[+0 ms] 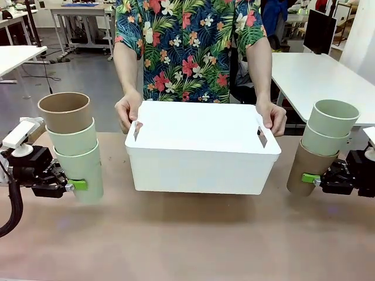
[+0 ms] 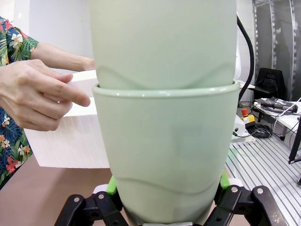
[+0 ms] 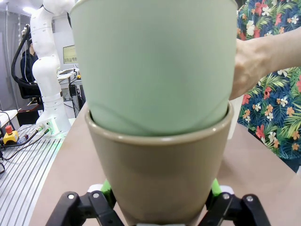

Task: Stack the cups and store them in the basket.
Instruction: Place the stack of Reusable plastic cups into the Pantry Basket.

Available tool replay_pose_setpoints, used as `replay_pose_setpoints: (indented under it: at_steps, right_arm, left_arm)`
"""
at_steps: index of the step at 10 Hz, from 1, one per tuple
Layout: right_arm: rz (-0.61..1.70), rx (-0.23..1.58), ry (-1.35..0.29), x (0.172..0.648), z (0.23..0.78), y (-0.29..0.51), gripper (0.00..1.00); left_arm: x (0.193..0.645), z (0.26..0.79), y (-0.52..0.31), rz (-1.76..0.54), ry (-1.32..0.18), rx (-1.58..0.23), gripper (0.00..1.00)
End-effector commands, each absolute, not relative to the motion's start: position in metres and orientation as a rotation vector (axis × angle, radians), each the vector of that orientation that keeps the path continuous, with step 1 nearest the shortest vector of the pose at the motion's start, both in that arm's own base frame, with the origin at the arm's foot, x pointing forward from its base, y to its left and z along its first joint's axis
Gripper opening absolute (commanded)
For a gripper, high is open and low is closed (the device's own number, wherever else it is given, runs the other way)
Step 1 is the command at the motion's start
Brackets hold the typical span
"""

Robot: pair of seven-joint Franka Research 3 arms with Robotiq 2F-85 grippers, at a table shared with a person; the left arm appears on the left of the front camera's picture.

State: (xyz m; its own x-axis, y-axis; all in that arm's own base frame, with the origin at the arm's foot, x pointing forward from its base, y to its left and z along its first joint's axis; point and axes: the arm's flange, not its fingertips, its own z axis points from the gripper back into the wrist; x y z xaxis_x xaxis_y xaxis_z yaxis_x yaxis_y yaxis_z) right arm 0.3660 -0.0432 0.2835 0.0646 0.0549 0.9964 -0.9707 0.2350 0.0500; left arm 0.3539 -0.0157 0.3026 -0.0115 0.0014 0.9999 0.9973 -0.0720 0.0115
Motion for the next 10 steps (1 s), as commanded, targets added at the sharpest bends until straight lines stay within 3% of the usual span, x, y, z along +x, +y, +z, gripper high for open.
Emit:
replay_pose_setpoints:
  at_steps: [1, 10]
  right_arm:
    - [1.033, 1.011, -1.233, 0.3666, 0.2875, -0.0432, 0.85]
    - [1.033, 1.011, -1.233, 0.3666, 0.2875, -0.0432, 0.85]
  left_arm:
    - [0.3537, 0.3063, -0.0165, -1.272, -1.197, -1.265, 0.85]
    - [0.3537, 0.3063, -0.0165, -1.272, -1.197, -1.265, 0.85]
